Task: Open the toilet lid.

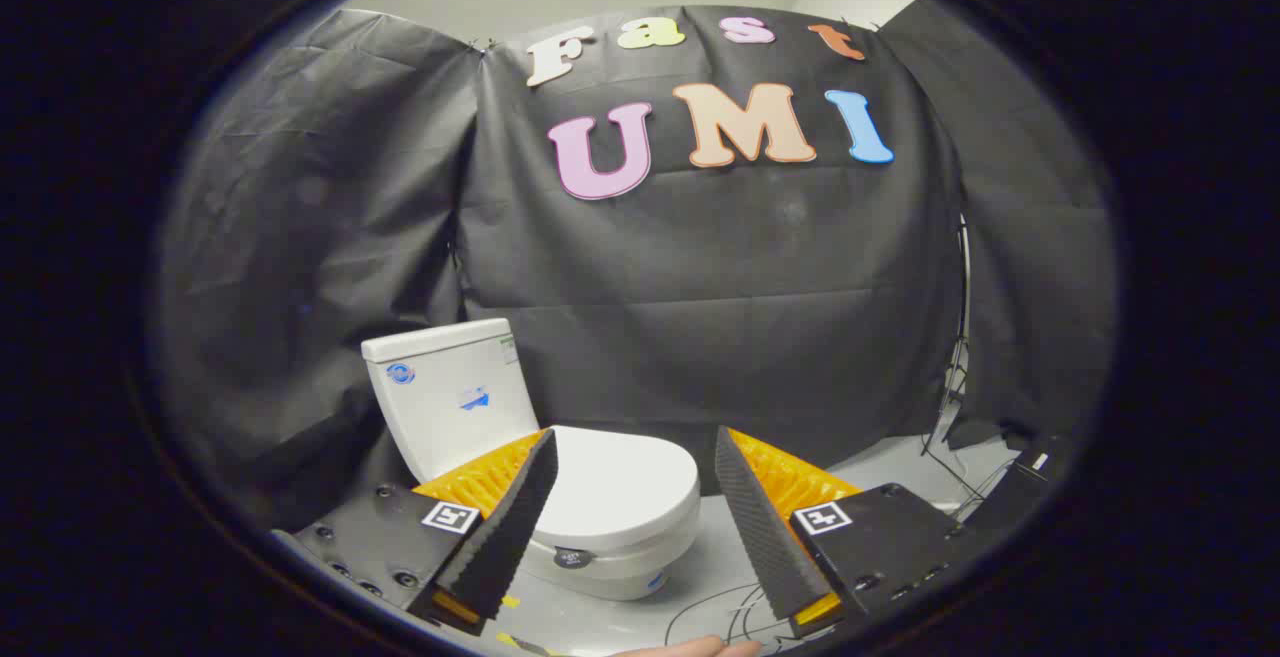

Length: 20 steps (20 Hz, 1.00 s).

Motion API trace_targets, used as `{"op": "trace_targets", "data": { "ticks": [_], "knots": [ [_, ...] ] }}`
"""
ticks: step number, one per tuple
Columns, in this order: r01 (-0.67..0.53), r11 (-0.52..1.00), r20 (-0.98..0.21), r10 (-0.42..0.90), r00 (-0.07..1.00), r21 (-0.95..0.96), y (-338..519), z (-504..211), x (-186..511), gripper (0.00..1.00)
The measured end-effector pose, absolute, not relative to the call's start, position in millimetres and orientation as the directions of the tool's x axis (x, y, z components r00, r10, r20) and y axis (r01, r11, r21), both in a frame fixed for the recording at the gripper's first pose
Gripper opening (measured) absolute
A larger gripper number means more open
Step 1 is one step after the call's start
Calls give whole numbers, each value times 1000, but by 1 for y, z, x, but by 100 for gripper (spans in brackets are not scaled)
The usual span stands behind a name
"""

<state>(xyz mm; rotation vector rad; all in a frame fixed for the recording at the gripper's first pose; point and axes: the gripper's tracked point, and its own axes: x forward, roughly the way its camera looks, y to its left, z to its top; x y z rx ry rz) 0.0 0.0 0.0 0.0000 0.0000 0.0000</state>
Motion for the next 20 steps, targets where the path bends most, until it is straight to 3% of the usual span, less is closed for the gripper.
{"op": "trace_targets", "data": {
  "ticks": [20],
  "knots": [
    [25, 995, -35, -22, 999, 91, 4, -36, 27, 99]
  ]
}}
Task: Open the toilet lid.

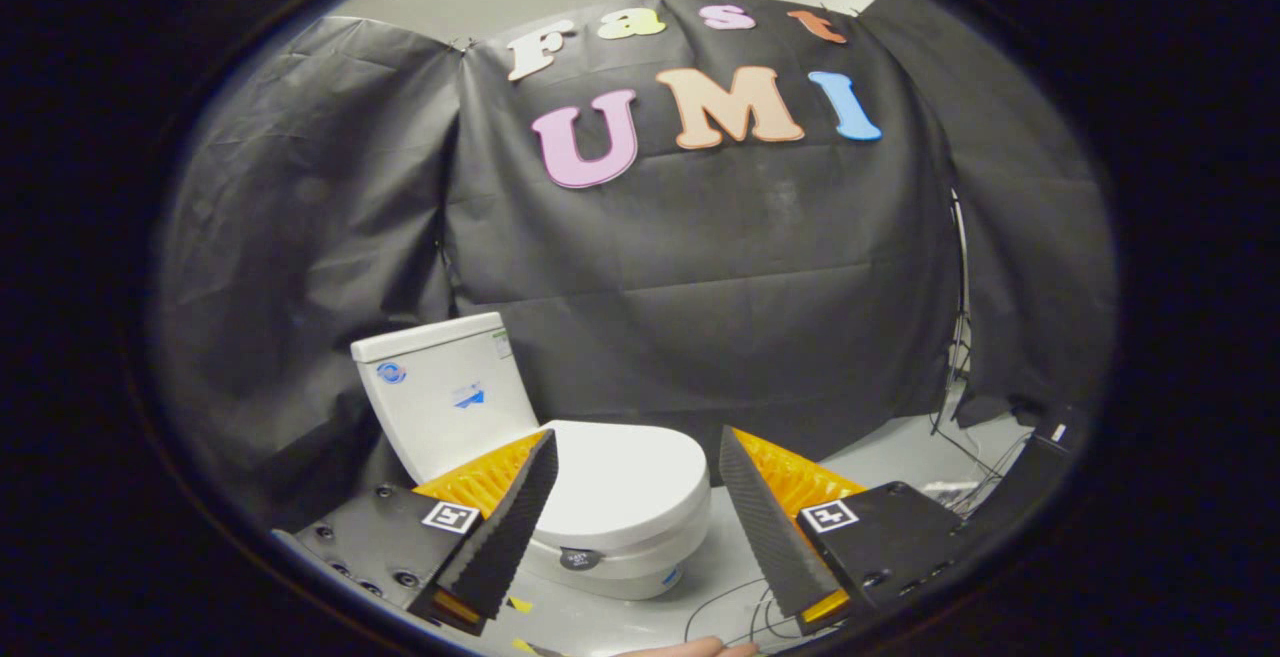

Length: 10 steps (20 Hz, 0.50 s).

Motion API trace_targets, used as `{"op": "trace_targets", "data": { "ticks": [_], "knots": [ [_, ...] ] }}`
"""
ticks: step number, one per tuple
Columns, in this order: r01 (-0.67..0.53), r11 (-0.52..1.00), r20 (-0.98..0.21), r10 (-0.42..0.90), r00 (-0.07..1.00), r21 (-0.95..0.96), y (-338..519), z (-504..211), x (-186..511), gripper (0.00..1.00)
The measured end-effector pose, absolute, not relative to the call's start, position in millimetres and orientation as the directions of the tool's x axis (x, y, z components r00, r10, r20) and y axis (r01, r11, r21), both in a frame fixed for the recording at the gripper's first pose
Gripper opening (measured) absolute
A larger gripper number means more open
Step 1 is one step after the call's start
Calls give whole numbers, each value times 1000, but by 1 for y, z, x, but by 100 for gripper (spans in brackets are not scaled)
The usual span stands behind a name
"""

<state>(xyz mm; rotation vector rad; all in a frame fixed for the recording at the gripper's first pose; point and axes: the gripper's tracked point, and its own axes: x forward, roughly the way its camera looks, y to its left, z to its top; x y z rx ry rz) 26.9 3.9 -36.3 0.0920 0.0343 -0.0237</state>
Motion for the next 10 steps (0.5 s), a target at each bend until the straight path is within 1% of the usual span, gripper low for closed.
{"op": "trace_targets", "data": {
  "ticks": [2, 6, 8, 10],
  "knots": [
    [30, 990, -62, -22, 998, 134, 8, -52, 38, 98],
    [-6, 982, -88, 23, 996, 188, 30, -71, 61, 97],
    [-24, 981, -125, 49, 991, 194, 43, -89, 70, 97],
    [-36, 980, -186, 73, 980, 196, 53, -110, 76, 97]
  ]
}}
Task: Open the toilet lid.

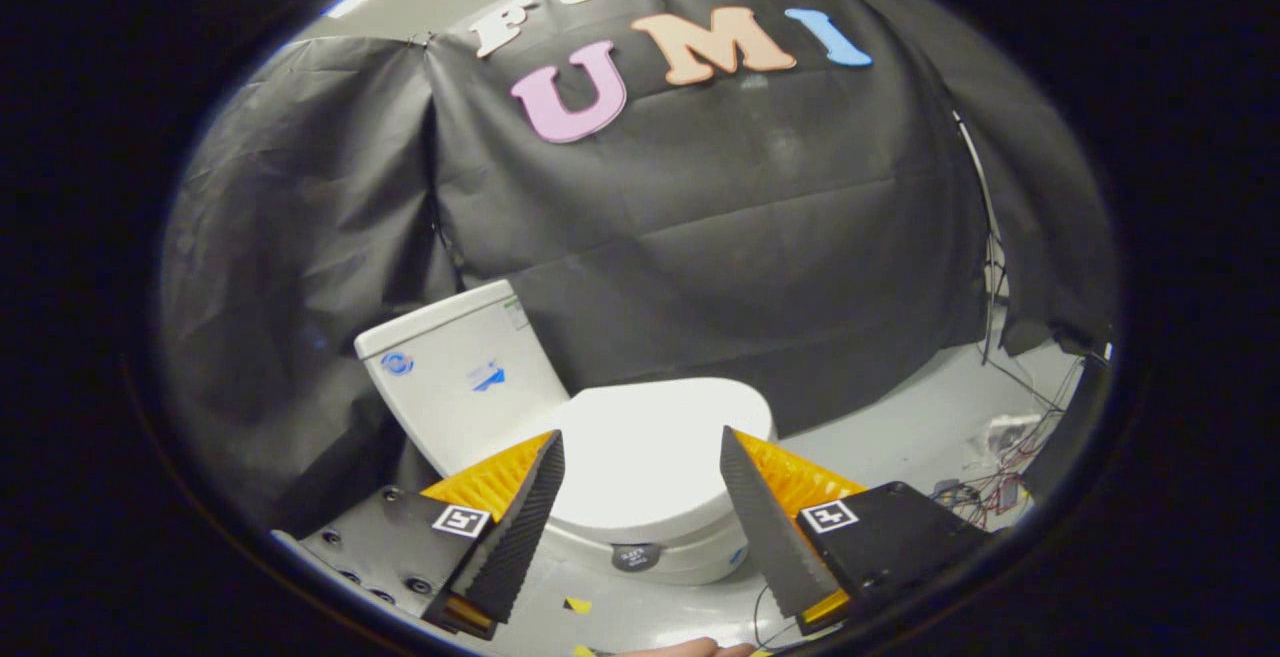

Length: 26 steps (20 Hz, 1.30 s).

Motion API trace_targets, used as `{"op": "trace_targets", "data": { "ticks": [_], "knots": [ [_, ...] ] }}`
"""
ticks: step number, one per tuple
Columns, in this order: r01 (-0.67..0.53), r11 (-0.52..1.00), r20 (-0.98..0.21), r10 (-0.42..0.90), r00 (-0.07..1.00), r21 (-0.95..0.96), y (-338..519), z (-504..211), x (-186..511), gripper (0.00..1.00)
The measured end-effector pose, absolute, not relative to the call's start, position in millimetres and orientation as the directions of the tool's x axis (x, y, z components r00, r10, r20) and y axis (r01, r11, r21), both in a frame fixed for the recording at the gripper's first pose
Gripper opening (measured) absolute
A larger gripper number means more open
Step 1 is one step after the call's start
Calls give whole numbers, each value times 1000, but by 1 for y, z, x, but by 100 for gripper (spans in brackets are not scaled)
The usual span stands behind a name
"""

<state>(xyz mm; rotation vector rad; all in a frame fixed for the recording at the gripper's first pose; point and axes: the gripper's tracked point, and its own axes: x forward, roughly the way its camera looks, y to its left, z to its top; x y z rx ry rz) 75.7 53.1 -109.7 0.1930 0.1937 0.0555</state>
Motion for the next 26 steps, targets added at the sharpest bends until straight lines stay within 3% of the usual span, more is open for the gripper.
{"op": "trace_targets", "data": {
  "ticks": [7, 13, 18, 19, 20, 26],
  "knots": [
    [-35, 962, -378, 139, 915, 269, 80, -185, 90, 97],
    [60, 931, -535, 153, 831, 359, 83, -255, 87, 97],
    [169, 828, -575, 210, 791, 535, 94, -297, 92, 97],
    [199, 797, -570, 210, 794, 571, 93, -303, 92, 93],
    [217, 759, -552, 215, 806, 613, 92, -304, 94, 89],
    [240, 541, -461, 318, 829, 806, 113, -312, 102, 89]
  ]
}}
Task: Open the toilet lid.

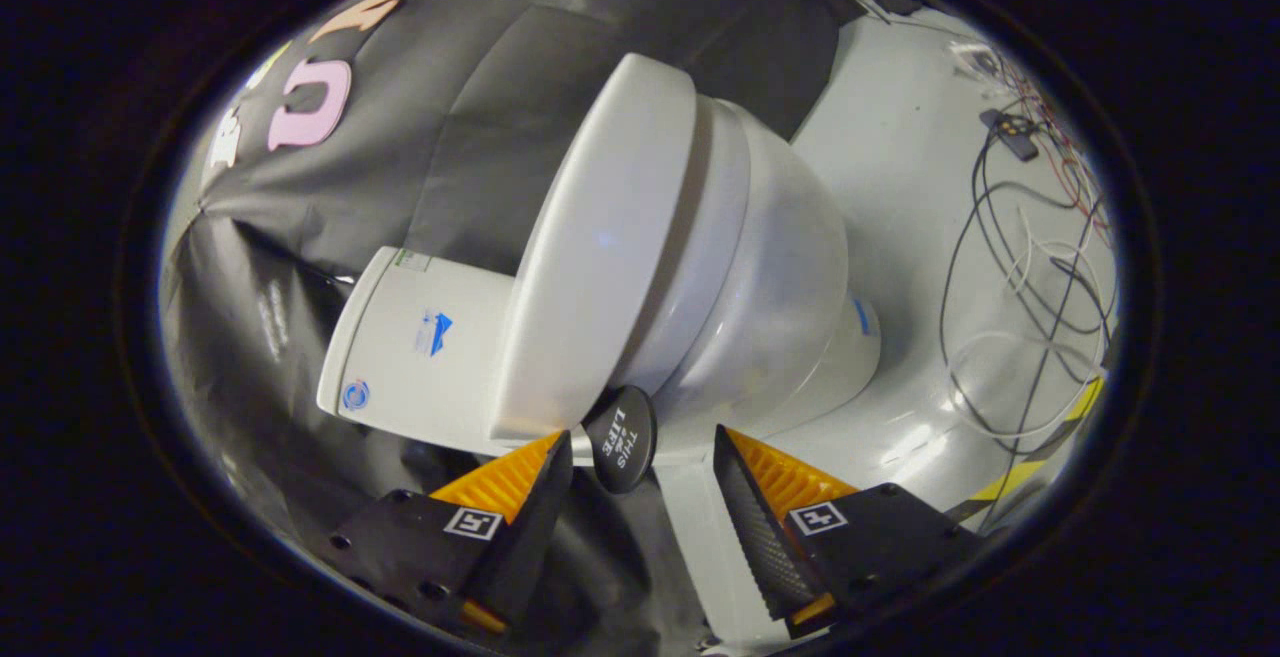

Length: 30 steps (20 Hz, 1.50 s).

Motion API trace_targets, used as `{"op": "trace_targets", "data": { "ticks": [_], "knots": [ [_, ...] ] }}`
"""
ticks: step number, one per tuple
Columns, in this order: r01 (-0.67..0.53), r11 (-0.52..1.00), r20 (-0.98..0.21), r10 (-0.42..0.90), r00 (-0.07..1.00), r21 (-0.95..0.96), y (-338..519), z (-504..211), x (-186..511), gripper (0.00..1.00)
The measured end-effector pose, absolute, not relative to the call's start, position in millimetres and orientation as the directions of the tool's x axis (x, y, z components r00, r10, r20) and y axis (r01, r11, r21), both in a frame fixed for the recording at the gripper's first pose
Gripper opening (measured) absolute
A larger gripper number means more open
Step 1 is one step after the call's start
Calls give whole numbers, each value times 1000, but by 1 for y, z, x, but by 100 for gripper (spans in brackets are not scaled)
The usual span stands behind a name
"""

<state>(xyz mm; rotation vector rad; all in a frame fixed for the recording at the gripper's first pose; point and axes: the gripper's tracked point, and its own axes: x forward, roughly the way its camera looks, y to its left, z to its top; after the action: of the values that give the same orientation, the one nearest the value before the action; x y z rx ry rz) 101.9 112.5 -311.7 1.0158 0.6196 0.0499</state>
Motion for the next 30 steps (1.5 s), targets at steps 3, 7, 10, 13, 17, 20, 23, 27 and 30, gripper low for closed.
{"op": "trace_targets", "data": {
  "ticks": [3, 7, 10, 13, 17, 20, 23, 27, 30],
  "knots": [
    [271, 471, -451, 325, 832, 839, 117, -320, 104, 89],
    [290, 429, -445, 323, 835, 855, 120, -317, 108, 78],
    [297, 389, -433, 329, 839, 872, 119, -311, 102, 74],
    [316, 336, -411, 266, 872, 887, 93, -299, 99, 64],
    [309, 296, -386, 249, 888, 904, 82, -297, 100, 60],
    [290, 272, -366, 295, 882, 918, 91, -297, 109, 48],
    [279, 208, -334, 307, 891, 937, 91, -289, 109, 24],
    [342, 176, -378, 250, 891, 923, 90, -286, 112, 1],
    [383, 208, -422, 201, 884, 900, 92, -276, 109, 1]
  ]
}}
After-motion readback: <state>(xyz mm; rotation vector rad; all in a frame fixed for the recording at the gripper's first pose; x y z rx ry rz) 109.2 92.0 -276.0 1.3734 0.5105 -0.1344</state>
